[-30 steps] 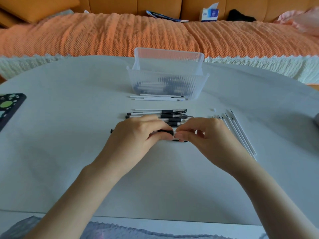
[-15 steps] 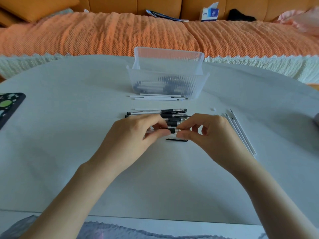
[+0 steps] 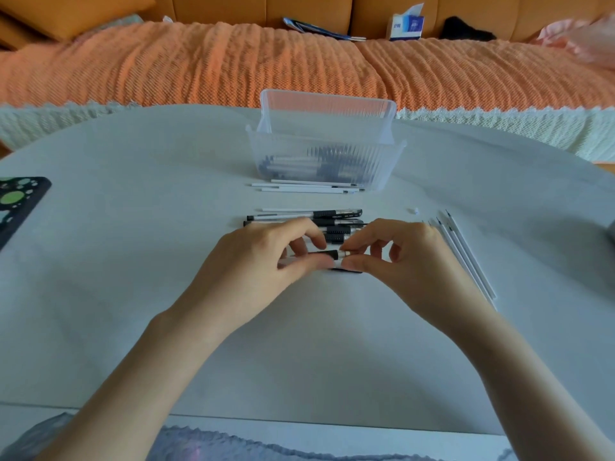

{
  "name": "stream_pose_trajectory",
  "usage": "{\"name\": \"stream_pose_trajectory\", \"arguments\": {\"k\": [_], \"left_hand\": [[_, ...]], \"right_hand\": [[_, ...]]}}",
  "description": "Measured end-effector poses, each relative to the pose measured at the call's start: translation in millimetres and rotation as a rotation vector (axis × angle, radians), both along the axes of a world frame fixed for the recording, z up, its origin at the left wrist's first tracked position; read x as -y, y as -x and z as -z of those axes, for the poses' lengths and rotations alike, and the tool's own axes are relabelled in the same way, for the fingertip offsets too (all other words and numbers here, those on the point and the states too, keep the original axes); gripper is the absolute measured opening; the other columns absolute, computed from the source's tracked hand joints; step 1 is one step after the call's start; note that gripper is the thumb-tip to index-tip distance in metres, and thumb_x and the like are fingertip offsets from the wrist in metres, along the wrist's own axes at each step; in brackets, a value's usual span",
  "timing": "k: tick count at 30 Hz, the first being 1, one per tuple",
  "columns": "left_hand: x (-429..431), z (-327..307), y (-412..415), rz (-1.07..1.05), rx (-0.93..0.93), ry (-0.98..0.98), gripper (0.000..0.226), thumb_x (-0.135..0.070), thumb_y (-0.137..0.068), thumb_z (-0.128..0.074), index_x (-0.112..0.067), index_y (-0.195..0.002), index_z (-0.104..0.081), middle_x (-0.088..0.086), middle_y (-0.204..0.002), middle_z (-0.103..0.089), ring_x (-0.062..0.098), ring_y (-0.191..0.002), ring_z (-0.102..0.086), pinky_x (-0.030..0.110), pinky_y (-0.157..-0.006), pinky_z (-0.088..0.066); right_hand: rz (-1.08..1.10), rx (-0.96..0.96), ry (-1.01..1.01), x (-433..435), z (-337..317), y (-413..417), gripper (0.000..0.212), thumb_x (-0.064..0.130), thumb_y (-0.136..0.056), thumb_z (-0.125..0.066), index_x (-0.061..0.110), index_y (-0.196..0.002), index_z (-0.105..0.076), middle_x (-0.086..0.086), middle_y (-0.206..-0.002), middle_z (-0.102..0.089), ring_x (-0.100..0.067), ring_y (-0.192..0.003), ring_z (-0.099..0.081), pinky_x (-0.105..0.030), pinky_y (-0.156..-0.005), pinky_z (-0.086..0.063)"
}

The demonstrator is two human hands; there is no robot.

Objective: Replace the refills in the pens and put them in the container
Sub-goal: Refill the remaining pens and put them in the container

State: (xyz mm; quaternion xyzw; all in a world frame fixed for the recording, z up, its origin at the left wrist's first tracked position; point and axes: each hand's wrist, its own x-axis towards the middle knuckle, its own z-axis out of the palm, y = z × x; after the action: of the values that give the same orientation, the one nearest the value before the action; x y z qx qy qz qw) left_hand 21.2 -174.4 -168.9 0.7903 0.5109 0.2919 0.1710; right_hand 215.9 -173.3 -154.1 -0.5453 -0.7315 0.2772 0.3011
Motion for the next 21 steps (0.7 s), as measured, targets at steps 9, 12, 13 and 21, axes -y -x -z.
{"name": "stream_pose_trajectory", "arguments": {"k": [9, 12, 13, 21], "left_hand": [[-2, 1, 3, -0.011, -0.056, -0.035, 0.021, -0.052, -0.082, -0.052, -0.034, -0.085, -0.063, -0.023, -0.075, -0.057, 0.003, -0.072, -0.049, 0.024, -0.063, -0.044], [-3, 1, 5, -0.014, -0.056, -0.012, 0.026, -0.053, -0.082, -0.046, -0.034, -0.081, -0.063, -0.022, -0.072, -0.057, 0.002, -0.07, -0.05, 0.026, -0.065, -0.044], [-3, 1, 6, -0.017, -0.053, -0.012, 0.025, -0.053, -0.082, -0.045, -0.034, -0.081, -0.062, -0.022, -0.072, -0.057, 0.002, -0.07, -0.051, 0.026, -0.065, -0.044], [-3, 1, 12, -0.078, -0.088, 0.021, 0.012, -0.042, -0.084, -0.06, -0.031, -0.086, -0.065, -0.022, -0.08, -0.059, 0.004, -0.081, -0.056, 0.029, -0.072, -0.046]], "right_hand": [[0.008, -0.031, -0.01, -2, 1, -2, 0.009, 0.018, -0.073, -0.077, 0.022, -0.079, -0.073, 0.014, -0.065, -0.06, -0.001, -0.063, -0.05, -0.008, -0.058, -0.036], [0.016, -0.022, -0.014, -2, 2, -4, 0.008, 0.019, -0.074, -0.076, 0.022, -0.08, -0.073, 0.011, -0.07, -0.063, -0.001, -0.065, -0.05, -0.007, -0.058, -0.035], [0.025, -0.018, -0.017, -3, 2, -5, 0.007, 0.019, -0.075, -0.076, 0.022, -0.081, -0.073, 0.011, -0.071, -0.064, 0.0, -0.065, -0.049, -0.007, -0.059, -0.036], [0.057, 0.209, -0.071, -6, 12, -6, 0.005, 0.03, -0.083, -0.066, 0.029, -0.086, -0.07, 0.019, -0.075, -0.06, -0.005, -0.074, -0.051, -0.017, -0.066, -0.038]]}}
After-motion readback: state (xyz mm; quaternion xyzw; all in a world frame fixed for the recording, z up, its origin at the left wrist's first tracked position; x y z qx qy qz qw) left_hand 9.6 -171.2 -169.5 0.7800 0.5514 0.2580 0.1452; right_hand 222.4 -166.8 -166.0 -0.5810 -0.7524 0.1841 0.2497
